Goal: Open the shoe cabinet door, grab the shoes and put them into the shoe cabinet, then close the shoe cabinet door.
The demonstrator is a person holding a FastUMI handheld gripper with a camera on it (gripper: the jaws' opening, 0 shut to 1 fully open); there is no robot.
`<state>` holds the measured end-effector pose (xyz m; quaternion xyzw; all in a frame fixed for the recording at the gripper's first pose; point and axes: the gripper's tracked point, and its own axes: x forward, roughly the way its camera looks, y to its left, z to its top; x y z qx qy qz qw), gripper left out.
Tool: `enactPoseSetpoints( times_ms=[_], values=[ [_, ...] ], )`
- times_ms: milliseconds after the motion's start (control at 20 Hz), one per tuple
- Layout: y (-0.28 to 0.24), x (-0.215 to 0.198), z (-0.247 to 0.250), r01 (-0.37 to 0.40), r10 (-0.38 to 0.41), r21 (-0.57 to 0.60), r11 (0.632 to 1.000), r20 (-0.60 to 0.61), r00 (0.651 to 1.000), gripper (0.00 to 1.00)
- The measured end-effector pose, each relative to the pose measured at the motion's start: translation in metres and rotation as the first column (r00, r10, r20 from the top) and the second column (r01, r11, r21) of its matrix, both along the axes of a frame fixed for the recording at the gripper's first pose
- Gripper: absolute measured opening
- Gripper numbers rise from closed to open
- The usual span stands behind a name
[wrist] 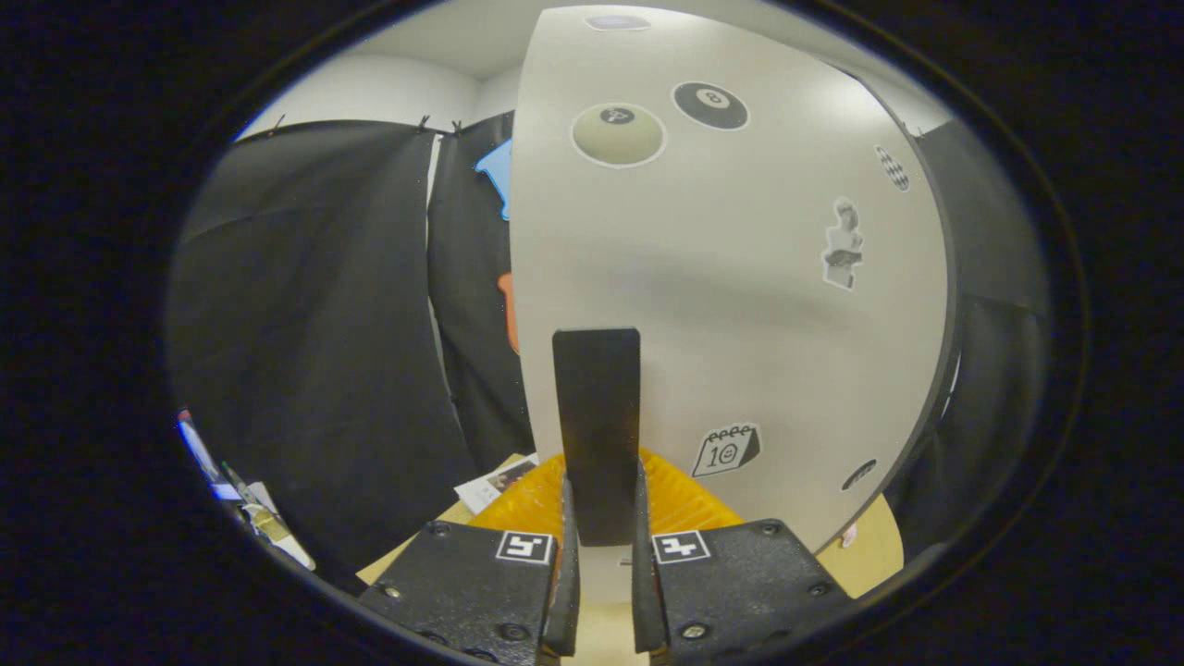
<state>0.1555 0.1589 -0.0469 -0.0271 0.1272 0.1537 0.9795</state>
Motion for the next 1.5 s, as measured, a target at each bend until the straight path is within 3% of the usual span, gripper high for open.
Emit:
enactPoseSetpoints(
  times_ms=[550,900,1050,1200,1500],
  values=[
    [-0.028,-0.044,0.003,-0.09,0.09,0.022,0.996,-0.01,0.996,0.26],
    [-0.066,-0.069,0.008,-0.064,0.064,0.019,0.998,0.011,0.998,0.25],
    [-0.088,-0.077,0.01,-0.018,0.017,0.029,0.999,0.029,0.999,0.24],
    [-0.113,-0.075,0.014,0.077,-0.077,0.008,0.997,0.048,0.996,0.22],
    [-0.153,-0.065,0.024,0.205,-0.2,-0.021,0.979,0.144,0.969,0.13]
  ],
)
